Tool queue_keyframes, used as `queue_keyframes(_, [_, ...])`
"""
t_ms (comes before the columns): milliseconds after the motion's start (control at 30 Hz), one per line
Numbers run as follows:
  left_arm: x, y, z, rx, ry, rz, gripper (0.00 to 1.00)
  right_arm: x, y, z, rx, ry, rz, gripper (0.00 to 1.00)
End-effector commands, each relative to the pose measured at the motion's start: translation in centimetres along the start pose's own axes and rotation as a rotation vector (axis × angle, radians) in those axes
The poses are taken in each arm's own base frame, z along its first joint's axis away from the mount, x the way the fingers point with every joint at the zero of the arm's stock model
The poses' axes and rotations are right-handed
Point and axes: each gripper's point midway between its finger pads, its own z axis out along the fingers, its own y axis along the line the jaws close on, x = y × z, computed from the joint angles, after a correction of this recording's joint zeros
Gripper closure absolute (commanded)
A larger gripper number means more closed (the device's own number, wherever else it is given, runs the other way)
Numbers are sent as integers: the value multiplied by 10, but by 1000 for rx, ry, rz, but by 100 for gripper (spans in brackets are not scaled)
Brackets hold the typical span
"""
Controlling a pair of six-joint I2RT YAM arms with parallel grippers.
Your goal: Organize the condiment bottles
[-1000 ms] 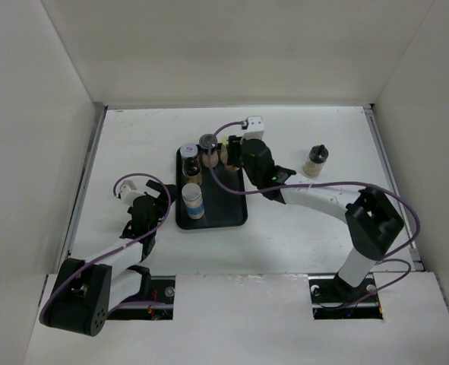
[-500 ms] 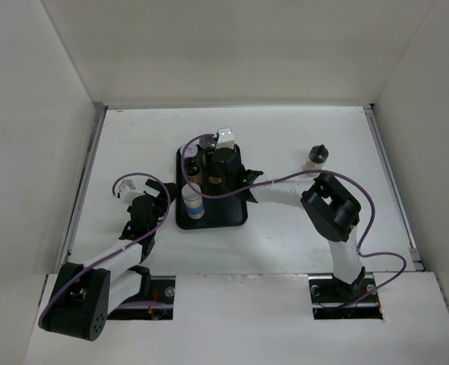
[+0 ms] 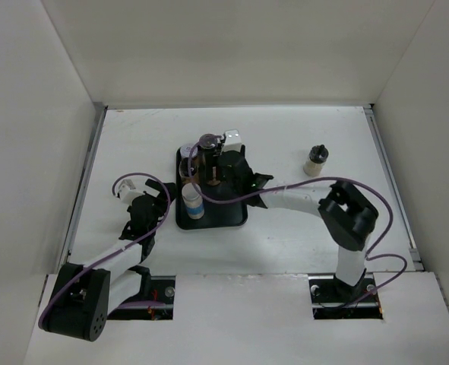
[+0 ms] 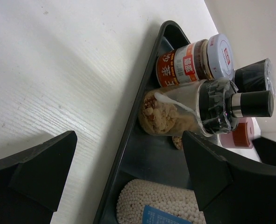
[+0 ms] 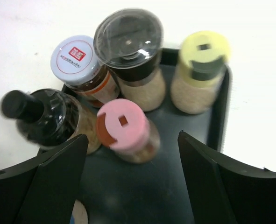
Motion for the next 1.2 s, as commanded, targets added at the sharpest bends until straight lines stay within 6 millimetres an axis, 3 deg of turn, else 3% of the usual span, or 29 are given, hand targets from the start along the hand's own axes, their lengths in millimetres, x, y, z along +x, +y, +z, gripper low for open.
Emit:
queue_keyframes(0, [-6,-11,0,45,-17,-2,0,-68,-19,-39,-8,-141,108,19])
queue_keyframes(167, [-3,-12,1,47,-12,2,0,-72,-116,-72,153,-170,206,56])
queue_keyframes(233, [-2,-13,1,49,-4,1,0,-70,-160,-89,244,-191,242,65])
queue_keyframes(333, [-4,-16,-1,60,-15,0,0,-66,-230,-117,438,-230,258,62])
queue_keyframes(467, [0,-14,1,52,1,1,0,-57,-289,-139,605,-194,225,26])
queue_keyframes(600, [-4,-16,0,58,-14,1,0,-52,-308,-142,663,-161,204,9])
queue_keyframes(733, [-2,-14,1,54,-2,2,0,-37,-325,-122,688,-87,201,2])
queue_keyframes(900, [-2,-14,1,50,-7,5,0,-36,-331,-90,649,-51,198,1])
queue_keyframes(1167, [1,-11,3,37,3,12,0,-41,-351,-66,655,-56,194,6])
